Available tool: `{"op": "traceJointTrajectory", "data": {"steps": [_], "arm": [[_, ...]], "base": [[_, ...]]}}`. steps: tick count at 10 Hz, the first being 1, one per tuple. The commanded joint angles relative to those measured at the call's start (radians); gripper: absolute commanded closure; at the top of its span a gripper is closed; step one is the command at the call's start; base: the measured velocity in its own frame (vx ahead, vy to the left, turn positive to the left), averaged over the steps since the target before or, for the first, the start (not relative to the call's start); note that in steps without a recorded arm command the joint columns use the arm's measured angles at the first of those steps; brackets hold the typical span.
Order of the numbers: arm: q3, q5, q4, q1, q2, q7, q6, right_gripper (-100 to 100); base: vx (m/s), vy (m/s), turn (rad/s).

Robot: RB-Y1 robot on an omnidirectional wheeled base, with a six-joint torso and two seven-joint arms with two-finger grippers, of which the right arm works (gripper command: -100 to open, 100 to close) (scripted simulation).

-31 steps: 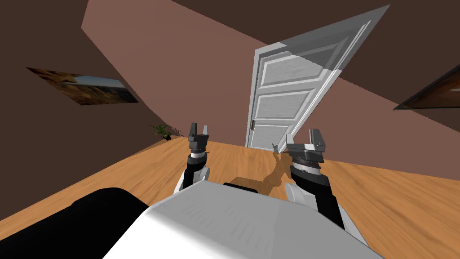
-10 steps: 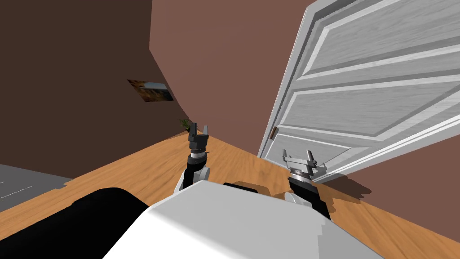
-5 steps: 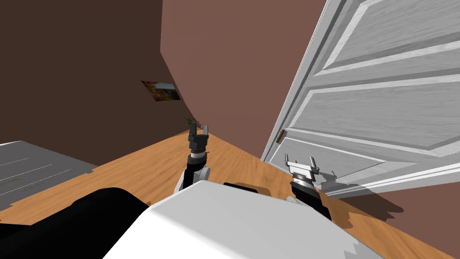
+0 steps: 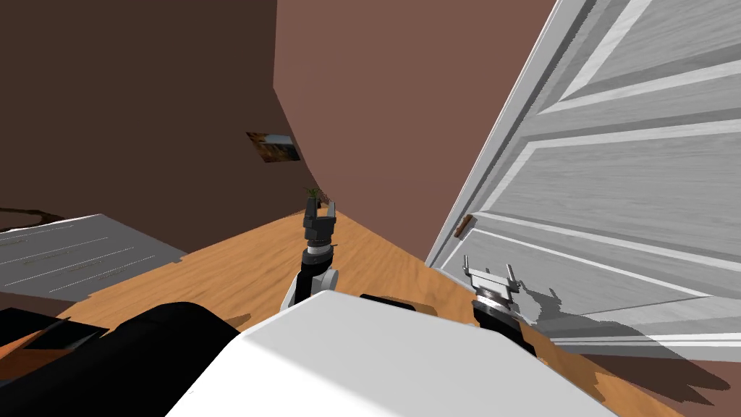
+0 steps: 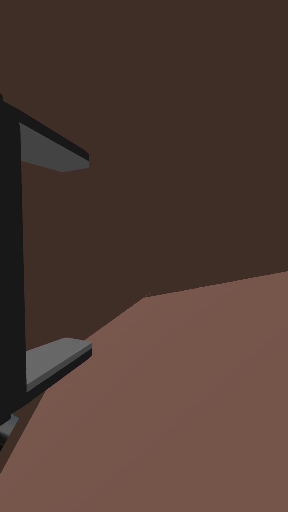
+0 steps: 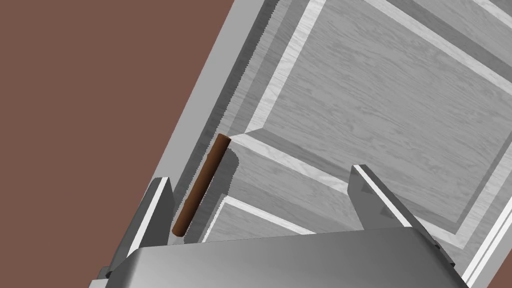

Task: Pull the door open

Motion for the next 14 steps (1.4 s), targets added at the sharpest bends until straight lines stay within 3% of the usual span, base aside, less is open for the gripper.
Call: {"op": "traceJointTrajectory", "data": {"steps": [1,14], "arm": [[-0.004,-0.035,0.038,-0.004,-0.01,-0.036,-0.009,-100],[-0.014,-0.281,0.328,-0.012,-0.068,-0.292,-0.113,-100]], "base": [[0.083,-0.046,0.146],[0.083,-0.051,0.148]]}}
